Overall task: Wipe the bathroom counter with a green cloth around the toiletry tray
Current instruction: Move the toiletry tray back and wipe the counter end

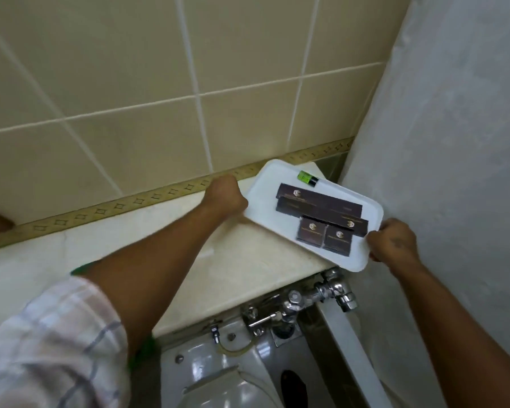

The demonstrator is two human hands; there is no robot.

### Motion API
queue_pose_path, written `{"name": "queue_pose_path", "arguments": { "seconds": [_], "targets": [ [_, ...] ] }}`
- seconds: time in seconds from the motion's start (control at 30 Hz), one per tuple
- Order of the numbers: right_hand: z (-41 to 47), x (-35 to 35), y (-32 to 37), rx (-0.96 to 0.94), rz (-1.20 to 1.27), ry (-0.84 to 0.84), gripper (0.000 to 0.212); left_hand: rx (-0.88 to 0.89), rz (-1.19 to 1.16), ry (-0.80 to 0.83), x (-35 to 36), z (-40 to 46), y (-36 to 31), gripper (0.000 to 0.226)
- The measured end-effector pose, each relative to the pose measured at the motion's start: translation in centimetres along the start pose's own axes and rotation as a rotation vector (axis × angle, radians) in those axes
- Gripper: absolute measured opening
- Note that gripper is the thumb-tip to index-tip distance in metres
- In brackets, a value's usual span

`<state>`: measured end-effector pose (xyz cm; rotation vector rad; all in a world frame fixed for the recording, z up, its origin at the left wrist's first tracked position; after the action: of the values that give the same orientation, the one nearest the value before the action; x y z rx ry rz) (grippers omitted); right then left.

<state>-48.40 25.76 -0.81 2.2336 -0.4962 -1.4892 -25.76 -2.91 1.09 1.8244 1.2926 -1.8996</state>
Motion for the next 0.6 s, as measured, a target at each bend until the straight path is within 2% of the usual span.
{"name": "queue_pose_path", "arguments": {
  "seconds": [0.07, 0.27, 0.4, 0.6],
  "targets": [
    [0.0, 0.4, 2.0, -0.093, -0.088, 0.03, 0.004, -0.126, -0.125, 0.025, -0.8, -3.7, 2.5, 0.016],
    [-2.9, 7.2, 9.9, -0.301, -0.25, 0.167, 0.011, -0.463, -0.34, 0.021, -1.5, -15.0, 9.9, 0.017],
    [-5.9, 12.0, 14.9, -0.428, -0.344, 0.215, 0.005, -0.583, -0.451, -0.022, -1.8, -18.9, 13.0, 0.012],
    [-7.6, 16.7, 18.8, -0.468, -0.415, 0.262, 0.01, -0.701, -0.637, -0.147, -2.8, -20.5, 16.5, 0.017]
  ]
}}
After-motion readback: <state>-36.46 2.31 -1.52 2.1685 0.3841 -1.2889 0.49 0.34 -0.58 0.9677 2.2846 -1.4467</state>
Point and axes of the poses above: each hand's wrist, its own z-axis towards the middle knuckle, its own x-axis out of the palm, y = z × x, the point moved 4 cm from there along z, towards the middle knuckle, and after that the axes turned 14 degrees about x, right-handed, at the moved point
